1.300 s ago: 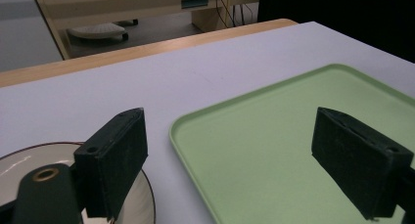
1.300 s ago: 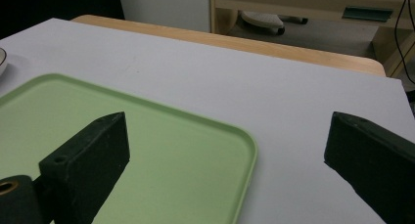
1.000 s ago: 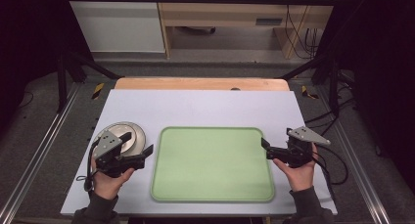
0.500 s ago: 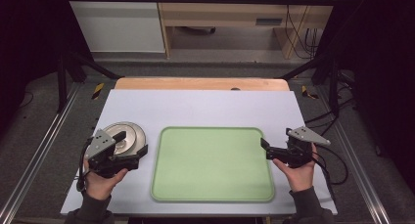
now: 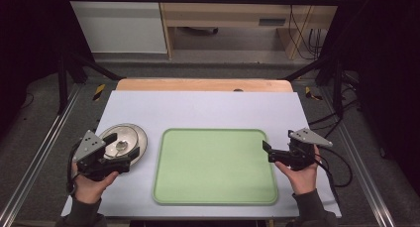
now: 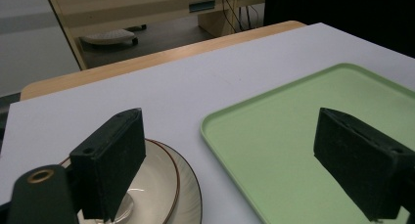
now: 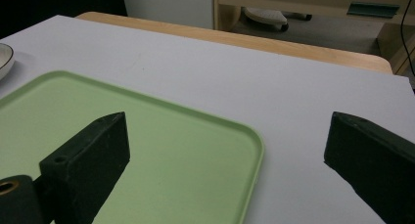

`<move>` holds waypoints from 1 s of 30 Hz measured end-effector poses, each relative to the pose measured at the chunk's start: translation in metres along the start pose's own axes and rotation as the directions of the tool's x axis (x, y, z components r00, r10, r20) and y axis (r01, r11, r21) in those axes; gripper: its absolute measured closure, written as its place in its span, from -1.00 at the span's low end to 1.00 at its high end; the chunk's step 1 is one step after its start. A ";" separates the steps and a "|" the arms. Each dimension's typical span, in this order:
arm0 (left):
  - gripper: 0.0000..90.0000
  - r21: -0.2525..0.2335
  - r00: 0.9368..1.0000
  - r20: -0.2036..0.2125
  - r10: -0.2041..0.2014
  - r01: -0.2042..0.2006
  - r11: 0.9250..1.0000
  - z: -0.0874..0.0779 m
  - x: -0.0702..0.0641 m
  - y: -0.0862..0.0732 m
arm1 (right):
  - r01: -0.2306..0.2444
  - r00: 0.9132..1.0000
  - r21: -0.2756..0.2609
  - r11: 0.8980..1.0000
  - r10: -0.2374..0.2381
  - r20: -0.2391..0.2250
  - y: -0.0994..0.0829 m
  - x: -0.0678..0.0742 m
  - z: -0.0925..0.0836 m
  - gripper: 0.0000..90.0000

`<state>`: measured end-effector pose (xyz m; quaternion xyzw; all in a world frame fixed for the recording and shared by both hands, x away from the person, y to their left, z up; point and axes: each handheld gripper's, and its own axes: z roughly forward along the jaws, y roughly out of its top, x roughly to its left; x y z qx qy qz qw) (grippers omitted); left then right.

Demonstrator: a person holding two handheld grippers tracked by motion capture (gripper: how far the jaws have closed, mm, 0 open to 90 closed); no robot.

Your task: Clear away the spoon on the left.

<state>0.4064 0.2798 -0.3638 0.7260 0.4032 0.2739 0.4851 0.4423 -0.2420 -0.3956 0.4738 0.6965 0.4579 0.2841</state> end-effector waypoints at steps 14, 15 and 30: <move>-0.77 0.007 0.999 -0.052 -0.013 0.014 1.000 -0.019 0.019 -0.007 | 0.006 1.000 0.014 1.000 -0.006 -0.008 0.000 0.002 0.001 -0.93; -0.78 0.009 0.998 -0.058 -0.015 0.016 1.000 -0.019 0.020 -0.008 | 0.006 1.000 0.014 1.000 -0.006 -0.010 0.000 0.002 0.001 -0.93; -0.78 0.058 0.997 -0.076 -0.006 0.011 0.998 -0.034 0.029 -0.028 | 0.016 1.000 0.035 0.999 -0.015 -0.016 -0.001 0.003 0.003 -0.92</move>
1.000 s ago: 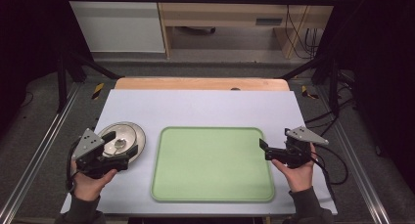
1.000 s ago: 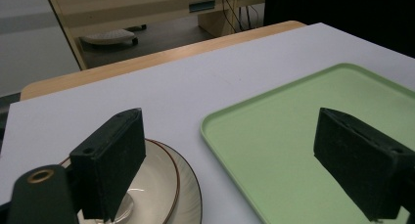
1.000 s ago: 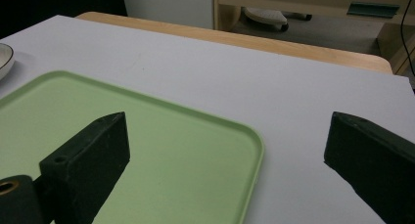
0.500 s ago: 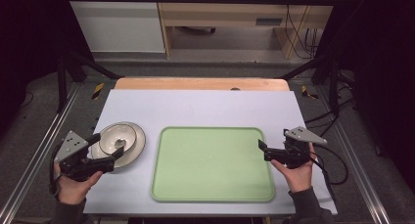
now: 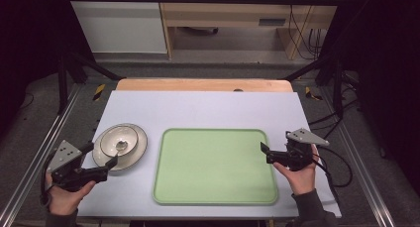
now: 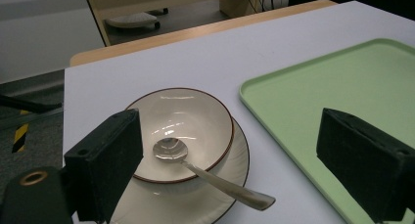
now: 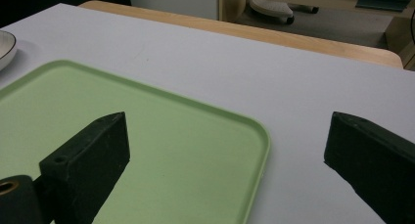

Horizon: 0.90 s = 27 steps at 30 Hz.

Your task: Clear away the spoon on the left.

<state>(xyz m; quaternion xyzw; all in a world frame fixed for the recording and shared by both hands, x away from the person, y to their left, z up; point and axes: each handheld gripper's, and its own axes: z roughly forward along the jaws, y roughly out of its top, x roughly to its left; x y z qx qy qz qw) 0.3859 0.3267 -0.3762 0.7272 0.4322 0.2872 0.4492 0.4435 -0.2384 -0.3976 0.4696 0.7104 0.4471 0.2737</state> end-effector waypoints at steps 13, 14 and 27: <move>-0.67 0.057 1.000 0.005 0.023 -0.023 0.998 0.005 -0.003 -0.016 | 0.005 1.000 0.016 1.000 -0.005 -0.004 -0.001 0.001 0.002 -0.93; -0.66 0.069 1.000 0.007 0.029 -0.029 0.997 0.006 -0.003 -0.017 | 0.007 1.000 0.016 1.000 -0.007 -0.003 -0.001 0.001 0.002 -0.93; -0.30 0.123 0.999 -0.004 0.054 -0.053 0.991 0.018 -0.002 -0.029 | 0.009 1.000 0.027 1.000 -0.009 -0.001 -0.001 0.001 0.004 -0.93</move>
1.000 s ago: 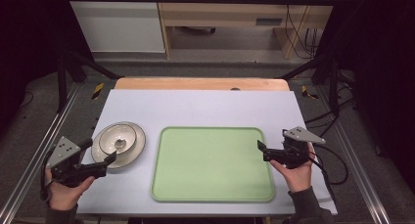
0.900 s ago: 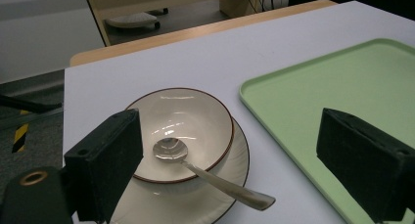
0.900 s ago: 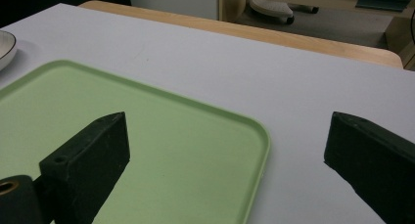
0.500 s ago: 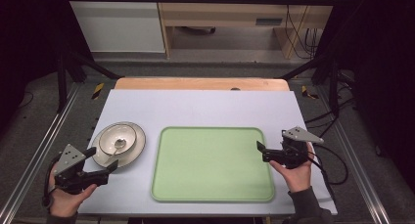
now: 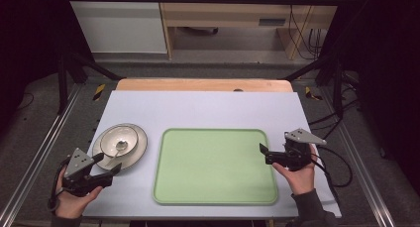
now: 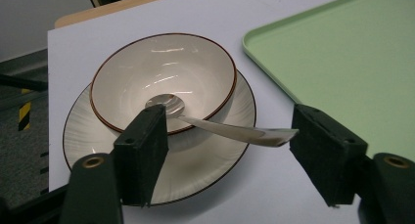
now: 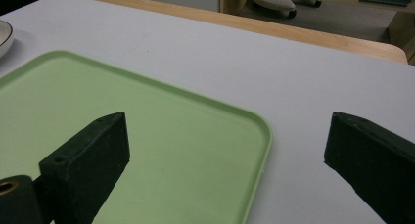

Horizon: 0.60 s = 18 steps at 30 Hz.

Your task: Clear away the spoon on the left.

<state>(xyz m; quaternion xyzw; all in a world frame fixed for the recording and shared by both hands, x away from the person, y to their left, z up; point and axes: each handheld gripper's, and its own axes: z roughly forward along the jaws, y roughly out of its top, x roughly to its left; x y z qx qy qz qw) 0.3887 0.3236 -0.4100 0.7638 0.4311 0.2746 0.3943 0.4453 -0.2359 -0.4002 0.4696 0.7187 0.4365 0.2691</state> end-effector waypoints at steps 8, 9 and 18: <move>0.01 0.021 1.000 0.005 0.011 -0.011 1.000 0.006 -0.001 -0.002 | 0.007 1.000 0.012 1.000 -0.007 0.001 -0.001 0.001 0.002 -0.93; 0.01 0.022 1.000 0.005 0.011 -0.011 1.000 0.006 -0.002 -0.002 | 0.007 1.000 0.012 1.000 -0.007 0.001 -0.001 0.001 0.002 -0.93; 0.34 0.011 1.000 -0.009 0.008 -0.007 1.000 0.007 -0.002 -0.003 | 0.012 1.000 0.019 1.000 -0.012 0.001 -0.001 0.002 0.003 -0.93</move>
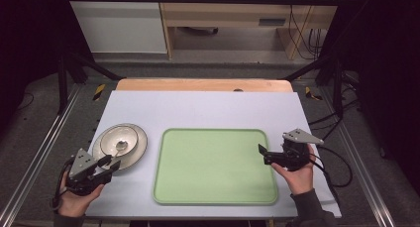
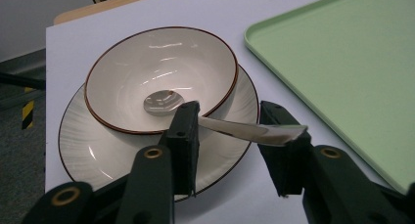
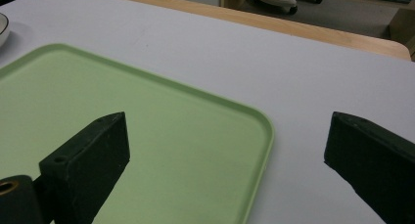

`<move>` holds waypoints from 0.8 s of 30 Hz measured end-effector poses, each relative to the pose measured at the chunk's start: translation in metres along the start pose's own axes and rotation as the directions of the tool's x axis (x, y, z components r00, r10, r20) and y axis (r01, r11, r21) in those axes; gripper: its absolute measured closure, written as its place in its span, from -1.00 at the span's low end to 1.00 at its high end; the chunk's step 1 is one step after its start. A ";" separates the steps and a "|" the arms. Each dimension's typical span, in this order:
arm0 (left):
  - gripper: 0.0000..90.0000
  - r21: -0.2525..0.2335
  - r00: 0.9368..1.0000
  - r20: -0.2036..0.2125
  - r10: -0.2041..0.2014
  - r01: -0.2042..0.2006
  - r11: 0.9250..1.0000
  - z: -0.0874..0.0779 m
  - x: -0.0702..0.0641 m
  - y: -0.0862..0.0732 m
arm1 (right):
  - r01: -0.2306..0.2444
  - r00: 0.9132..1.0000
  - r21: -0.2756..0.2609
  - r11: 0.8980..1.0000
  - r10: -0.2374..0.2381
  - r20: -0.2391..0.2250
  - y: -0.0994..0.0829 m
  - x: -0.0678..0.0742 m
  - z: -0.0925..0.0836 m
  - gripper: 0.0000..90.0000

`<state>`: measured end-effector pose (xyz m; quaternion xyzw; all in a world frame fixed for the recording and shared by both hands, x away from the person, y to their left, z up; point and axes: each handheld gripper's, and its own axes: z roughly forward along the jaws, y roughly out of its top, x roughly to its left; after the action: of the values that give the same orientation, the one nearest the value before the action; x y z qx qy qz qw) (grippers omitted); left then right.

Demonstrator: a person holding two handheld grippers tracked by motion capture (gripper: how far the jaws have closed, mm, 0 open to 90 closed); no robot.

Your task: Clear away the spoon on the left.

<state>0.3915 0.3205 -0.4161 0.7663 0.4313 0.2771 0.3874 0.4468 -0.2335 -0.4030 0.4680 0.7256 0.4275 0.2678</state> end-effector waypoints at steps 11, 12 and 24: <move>0.58 -0.002 1.000 -0.007 -0.011 0.011 1.000 0.000 0.001 0.000 | 0.000 1.000 0.003 1.000 0.000 0.001 0.000 0.000 0.000 -0.93; 0.61 -0.002 1.000 -0.010 -0.009 0.009 1.000 0.000 0.001 0.000 | 0.001 1.000 0.004 1.000 -0.001 0.001 0.000 0.000 0.000 -0.93; 0.72 0.000 1.000 -0.030 -0.001 0.001 1.000 -0.003 0.000 0.001 | 0.004 1.000 0.006 1.000 -0.004 -0.001 0.000 0.000 0.001 -0.93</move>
<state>0.3900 0.3205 -0.4135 0.7618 0.4375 0.2882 0.3811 0.4474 -0.2332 -0.4038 0.4672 0.7279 0.4250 0.2670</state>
